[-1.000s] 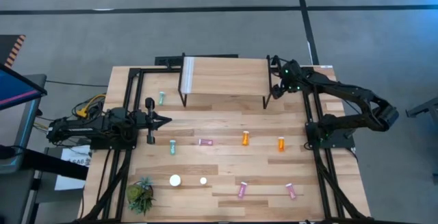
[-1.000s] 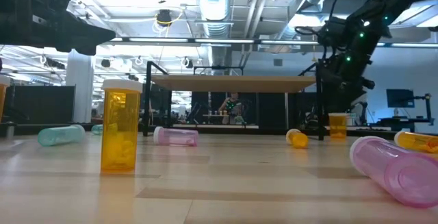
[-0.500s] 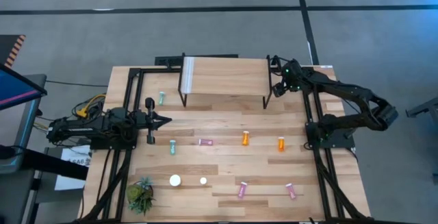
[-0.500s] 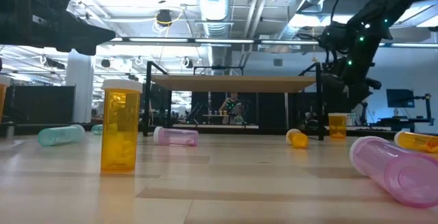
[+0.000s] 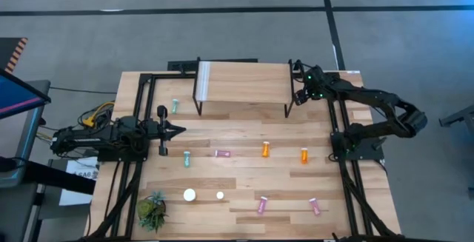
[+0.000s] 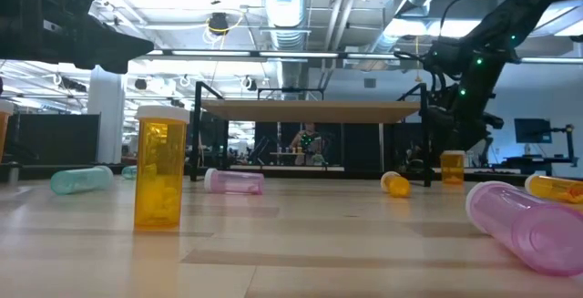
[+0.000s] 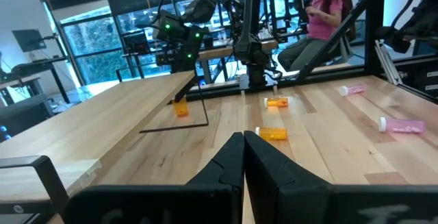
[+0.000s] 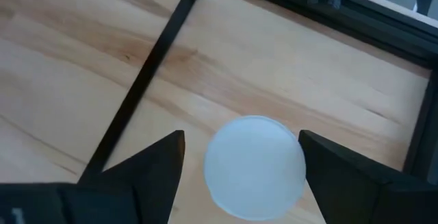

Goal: Pick and place medicine bottles onto shelf by color
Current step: Put the top large orange pill bottle on the shelf

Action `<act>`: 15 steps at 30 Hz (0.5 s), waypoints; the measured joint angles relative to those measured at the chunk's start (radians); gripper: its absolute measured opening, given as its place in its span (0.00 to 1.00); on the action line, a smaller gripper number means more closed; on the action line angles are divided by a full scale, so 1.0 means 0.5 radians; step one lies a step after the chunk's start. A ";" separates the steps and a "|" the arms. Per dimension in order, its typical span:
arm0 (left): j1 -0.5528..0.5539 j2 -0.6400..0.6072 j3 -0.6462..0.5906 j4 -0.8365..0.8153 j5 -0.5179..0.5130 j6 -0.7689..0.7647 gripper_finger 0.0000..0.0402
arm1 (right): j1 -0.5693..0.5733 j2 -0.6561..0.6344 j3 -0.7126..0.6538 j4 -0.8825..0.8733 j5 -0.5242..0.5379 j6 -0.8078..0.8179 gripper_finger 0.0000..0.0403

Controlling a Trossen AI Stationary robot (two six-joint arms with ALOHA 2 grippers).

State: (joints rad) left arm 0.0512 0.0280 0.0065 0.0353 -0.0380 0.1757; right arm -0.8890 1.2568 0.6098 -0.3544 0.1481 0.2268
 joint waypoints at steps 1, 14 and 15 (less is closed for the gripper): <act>0.000 0.000 0.000 0.000 0.000 0.000 0.00 | 0.000 0.000 0.000 -0.002 0.000 -0.004 0.75; 0.000 0.000 0.000 0.000 0.000 0.000 0.00 | -0.005 -0.002 -0.002 -0.082 0.005 -0.034 0.55; 0.000 0.000 0.000 0.000 0.000 -0.001 0.00 | -0.005 -0.002 -0.002 -0.081 0.008 -0.037 0.54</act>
State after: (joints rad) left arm 0.0511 0.0280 0.0064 0.0353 -0.0378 0.1754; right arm -0.8917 1.2556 0.6090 -0.3950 0.1520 0.2085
